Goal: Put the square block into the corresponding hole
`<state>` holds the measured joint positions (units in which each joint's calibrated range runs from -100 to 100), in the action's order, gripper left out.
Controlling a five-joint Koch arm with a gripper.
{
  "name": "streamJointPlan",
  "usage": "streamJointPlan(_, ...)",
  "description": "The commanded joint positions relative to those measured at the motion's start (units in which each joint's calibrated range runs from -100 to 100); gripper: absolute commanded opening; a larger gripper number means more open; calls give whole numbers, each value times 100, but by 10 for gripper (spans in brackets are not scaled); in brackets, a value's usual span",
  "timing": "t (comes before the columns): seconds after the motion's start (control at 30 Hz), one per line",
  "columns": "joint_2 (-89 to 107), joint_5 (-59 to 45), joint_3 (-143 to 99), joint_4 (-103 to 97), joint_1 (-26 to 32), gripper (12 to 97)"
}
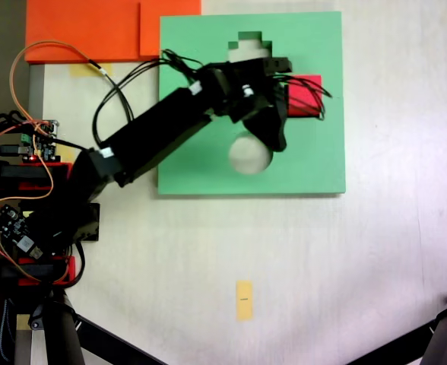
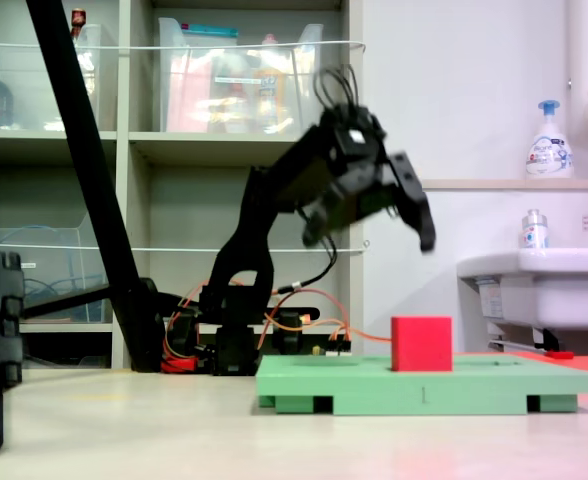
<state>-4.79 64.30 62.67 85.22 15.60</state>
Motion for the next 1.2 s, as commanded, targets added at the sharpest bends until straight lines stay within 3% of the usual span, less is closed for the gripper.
streamJointPlan(0.0,1415,-210,194,669,20,845)
streamJointPlan(0.13,2811,-537,184,1083,-29,838)
streamJointPlan(0.2,3523,-864,184,1324,-83,783)
streamJointPlan(0.37,5172,-2632,164,1478,-244,759)
streamJointPlan(0.43,5800,-3380,164,1478,-562,657)
streamJointPlan(0.57,6219,-3565,164,1478,-1045,637)
streamJointPlan(0.67,6219,-3805,154,1478,-1377,568)
streamJointPlan(0.77,6442,-4274,-364,1392,-1563,567)
streamJointPlan(0.87,8091,-4479,-2917,-284,-1719,567)
streamJointPlan(0.97,10241,-4913,-6695,-3924,-1851,539)
streamJointPlan(1.03,10479,-5231,-8739,-6129,-1841,494)
streamJointPlan(1.17,10479,-5807,-11501,-8652,-1832,494)
